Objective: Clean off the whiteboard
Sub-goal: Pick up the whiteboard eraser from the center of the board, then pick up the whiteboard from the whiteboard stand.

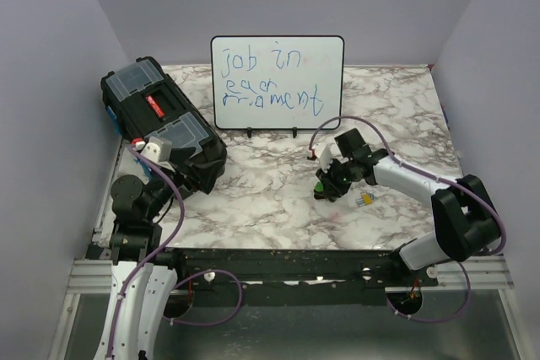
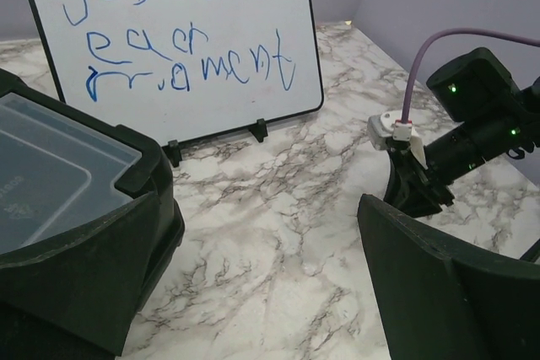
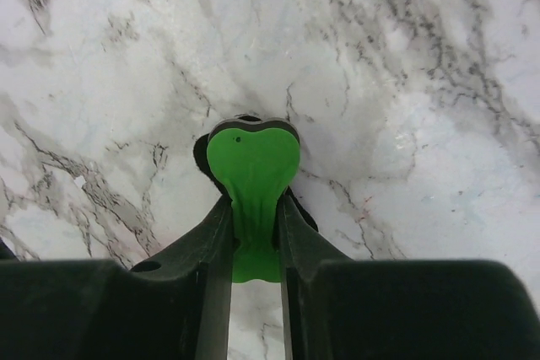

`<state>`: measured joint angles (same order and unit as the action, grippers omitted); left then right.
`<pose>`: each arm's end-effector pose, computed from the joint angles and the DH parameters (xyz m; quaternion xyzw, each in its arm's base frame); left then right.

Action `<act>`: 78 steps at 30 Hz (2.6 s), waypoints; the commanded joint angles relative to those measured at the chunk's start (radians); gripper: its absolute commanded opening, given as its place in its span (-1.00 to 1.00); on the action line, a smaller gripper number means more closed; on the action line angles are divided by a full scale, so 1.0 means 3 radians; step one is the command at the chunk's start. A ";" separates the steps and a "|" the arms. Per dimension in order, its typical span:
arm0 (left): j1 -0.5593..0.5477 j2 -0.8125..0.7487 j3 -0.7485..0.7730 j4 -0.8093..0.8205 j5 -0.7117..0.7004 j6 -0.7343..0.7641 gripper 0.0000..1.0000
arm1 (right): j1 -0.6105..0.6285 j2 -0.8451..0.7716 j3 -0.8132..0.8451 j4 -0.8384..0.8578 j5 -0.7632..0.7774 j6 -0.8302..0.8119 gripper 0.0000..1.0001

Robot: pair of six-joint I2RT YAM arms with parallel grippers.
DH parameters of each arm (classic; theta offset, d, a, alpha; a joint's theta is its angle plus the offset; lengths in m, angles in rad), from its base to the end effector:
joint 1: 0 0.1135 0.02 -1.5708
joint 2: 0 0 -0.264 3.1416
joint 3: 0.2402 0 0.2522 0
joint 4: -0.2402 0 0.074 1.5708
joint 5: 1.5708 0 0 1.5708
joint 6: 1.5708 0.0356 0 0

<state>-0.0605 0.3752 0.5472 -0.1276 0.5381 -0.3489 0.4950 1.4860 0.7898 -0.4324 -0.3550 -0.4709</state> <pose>0.1086 -0.0249 0.3159 0.0943 0.6871 -0.3215 0.6447 0.2317 0.1392 0.1684 -0.4803 0.8325 0.1749 0.2138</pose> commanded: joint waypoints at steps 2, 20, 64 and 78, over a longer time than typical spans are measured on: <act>-0.0003 0.0304 0.0297 0.0117 0.0208 -0.0316 0.97 | -0.0295 -0.0181 0.0312 -0.0077 -0.0604 0.0179 -0.99; 0.0011 0.4027 0.4004 -0.1270 -0.0459 0.0066 0.97 | -0.0540 -0.0409 0.0411 -0.0146 -0.1386 0.0281 -0.99; 0.0060 0.6131 0.4995 -0.0418 -0.0294 -0.0667 0.84 | -0.0924 -0.0594 0.0380 -0.0185 -0.1666 0.0286 -0.99; 0.0008 0.5614 0.4026 0.0027 0.0036 -0.0691 0.45 | -0.0963 -0.0643 0.0380 -0.0196 -0.1716 0.0279 -0.99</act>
<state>-0.0349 2.1487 1.8278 -0.1753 0.4728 -0.5522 0.2157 1.3167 0.8986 -0.4664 -0.8368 -0.3923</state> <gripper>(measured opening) 0.741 0.229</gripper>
